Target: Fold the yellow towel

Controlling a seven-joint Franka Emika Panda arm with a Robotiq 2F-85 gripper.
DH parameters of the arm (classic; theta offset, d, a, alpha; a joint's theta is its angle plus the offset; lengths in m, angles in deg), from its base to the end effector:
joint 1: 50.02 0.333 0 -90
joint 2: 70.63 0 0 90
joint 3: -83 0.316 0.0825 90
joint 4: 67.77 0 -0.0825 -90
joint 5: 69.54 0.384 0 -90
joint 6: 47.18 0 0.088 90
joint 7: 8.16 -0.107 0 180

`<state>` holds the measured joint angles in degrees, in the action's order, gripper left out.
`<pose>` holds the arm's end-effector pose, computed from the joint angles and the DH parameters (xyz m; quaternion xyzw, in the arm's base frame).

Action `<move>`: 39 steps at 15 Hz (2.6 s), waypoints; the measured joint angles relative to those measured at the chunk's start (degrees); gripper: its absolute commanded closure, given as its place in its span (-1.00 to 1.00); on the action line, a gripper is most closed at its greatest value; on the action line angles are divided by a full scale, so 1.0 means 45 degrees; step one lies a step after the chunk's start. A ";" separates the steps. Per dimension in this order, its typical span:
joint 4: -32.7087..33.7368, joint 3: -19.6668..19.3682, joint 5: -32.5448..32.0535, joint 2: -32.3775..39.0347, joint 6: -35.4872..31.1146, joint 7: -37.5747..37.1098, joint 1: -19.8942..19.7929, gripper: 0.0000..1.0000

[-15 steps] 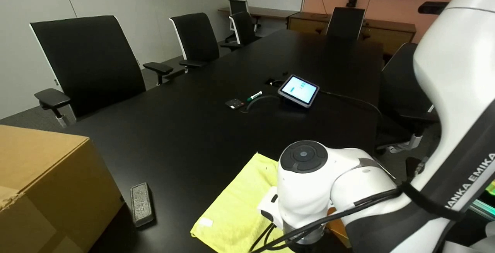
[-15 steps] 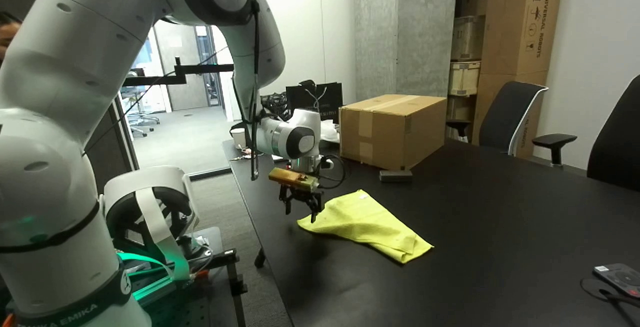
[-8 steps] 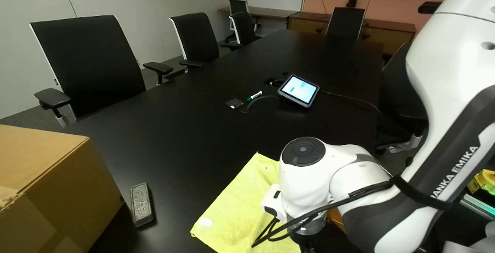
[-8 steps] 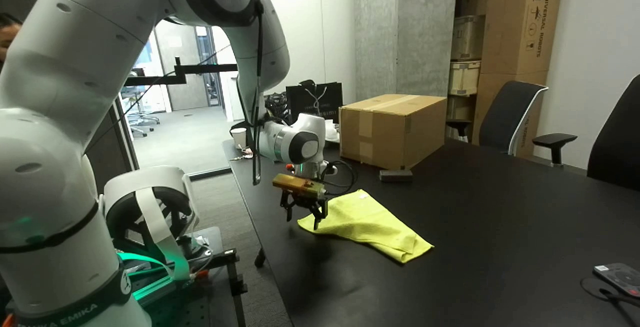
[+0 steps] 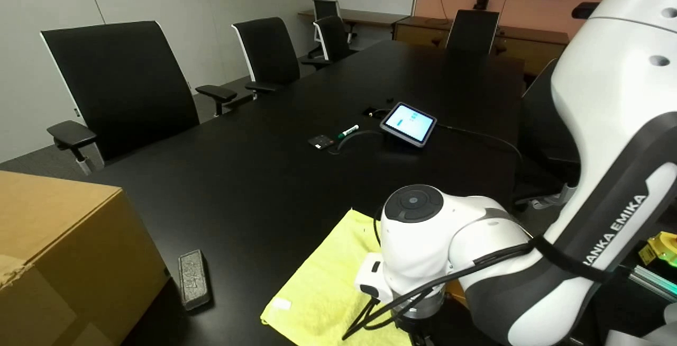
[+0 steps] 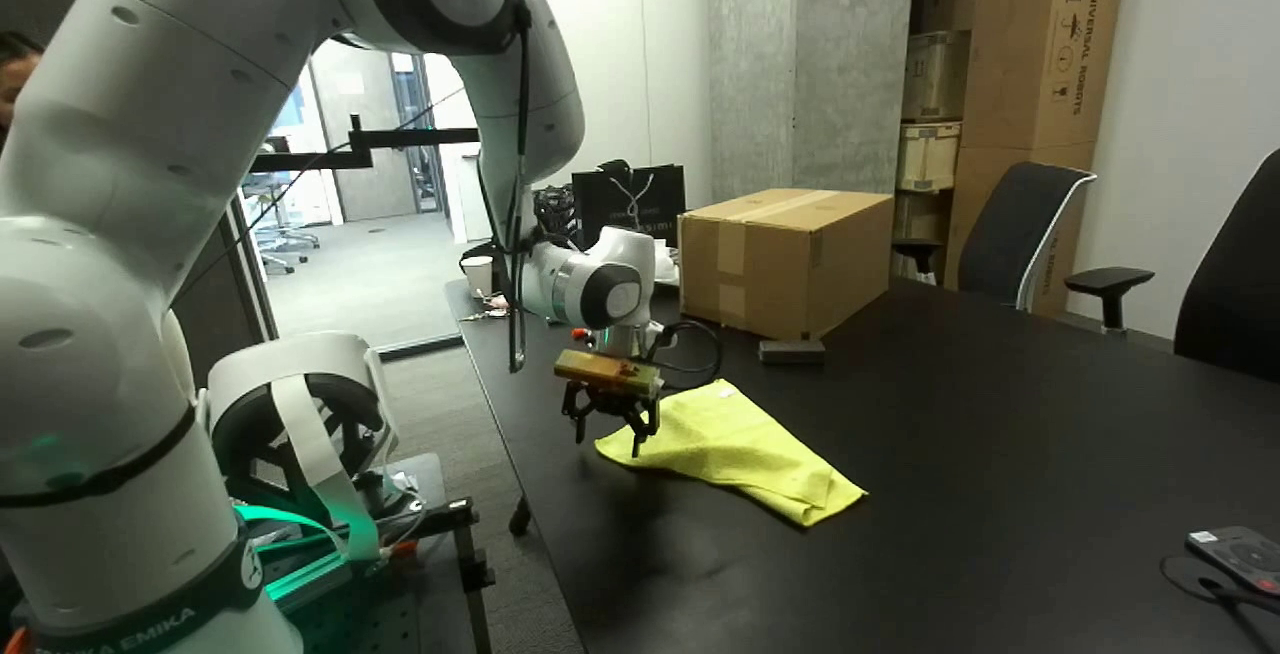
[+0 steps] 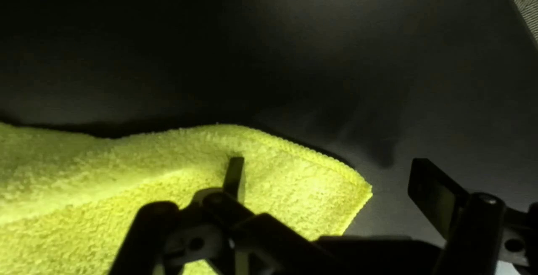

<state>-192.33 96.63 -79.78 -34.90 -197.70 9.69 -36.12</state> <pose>0.4647 0.2579 0.0971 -0.8930 -0.4432 0.0742 0.0263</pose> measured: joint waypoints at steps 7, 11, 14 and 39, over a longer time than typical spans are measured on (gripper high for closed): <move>0.0143 0.0114 -0.0001 0.0261 -0.0024 0.0220 -0.0009 -1.00; 0.0180 -0.0016 -0.0001 0.0353 -0.0157 0.0196 -0.0011 -0.12; 0.0208 -0.0116 -0.0001 0.0308 -0.0203 0.0177 -0.0014 0.31; 0.4832 -0.0841 -0.2841 -0.0751 0.4676 0.0585 0.0223 0.90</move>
<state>-170.59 92.84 -92.56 -38.28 -176.66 12.32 -35.12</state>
